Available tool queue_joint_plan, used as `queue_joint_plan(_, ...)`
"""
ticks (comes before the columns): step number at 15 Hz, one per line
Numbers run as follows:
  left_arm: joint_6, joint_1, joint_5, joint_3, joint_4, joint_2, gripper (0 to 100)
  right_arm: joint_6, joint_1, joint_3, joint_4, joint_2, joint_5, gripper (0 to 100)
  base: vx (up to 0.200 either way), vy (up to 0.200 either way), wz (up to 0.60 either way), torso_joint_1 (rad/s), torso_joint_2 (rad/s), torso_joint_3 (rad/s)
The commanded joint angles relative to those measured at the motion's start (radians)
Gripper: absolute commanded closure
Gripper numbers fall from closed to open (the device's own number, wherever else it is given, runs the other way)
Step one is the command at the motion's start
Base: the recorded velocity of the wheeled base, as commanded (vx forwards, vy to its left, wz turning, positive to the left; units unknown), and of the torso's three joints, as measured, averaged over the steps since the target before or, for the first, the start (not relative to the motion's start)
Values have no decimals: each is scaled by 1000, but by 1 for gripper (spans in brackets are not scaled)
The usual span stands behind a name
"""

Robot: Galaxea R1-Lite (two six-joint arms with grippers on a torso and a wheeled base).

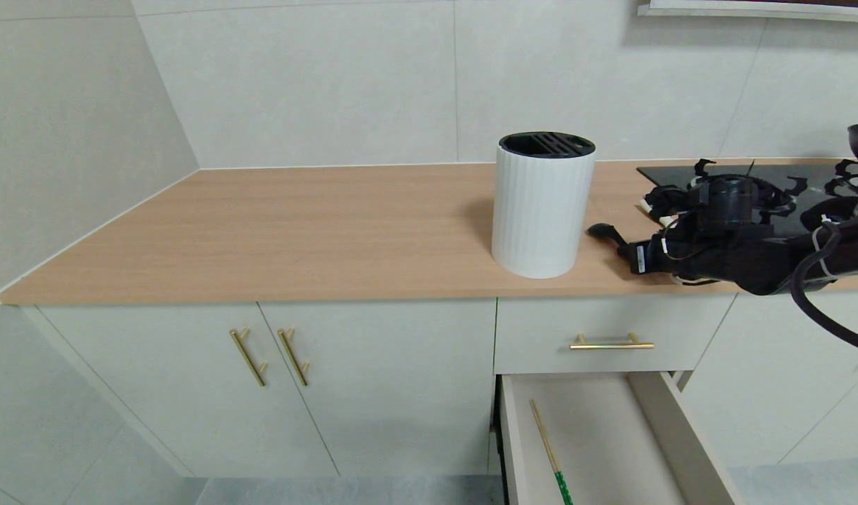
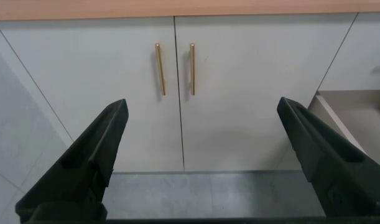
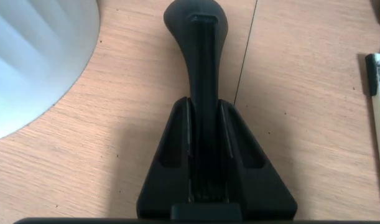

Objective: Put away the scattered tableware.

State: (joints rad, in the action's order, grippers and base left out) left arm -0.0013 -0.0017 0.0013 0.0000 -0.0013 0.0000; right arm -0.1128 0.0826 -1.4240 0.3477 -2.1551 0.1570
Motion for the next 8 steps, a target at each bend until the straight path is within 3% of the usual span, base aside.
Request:
queue_joint_plan(1, 0, 0, 0, 0, 0, 0, 0, -1, 0, 2, -3, 1, -1, 100, 0, 0, 0, 0, 0, 0)
queue_joint_plan(5, 0, 0, 0, 0, 0, 0, 0, 10, 2, 8, -16, 52, -7, 100, 0, 0, 0, 0, 0, 0)
queue_joint_plan(8, 0, 0, 0, 0, 0, 0, 0, 76, 16, 28, -144, 176, -28, 100, 0, 0, 0, 0, 0, 0)
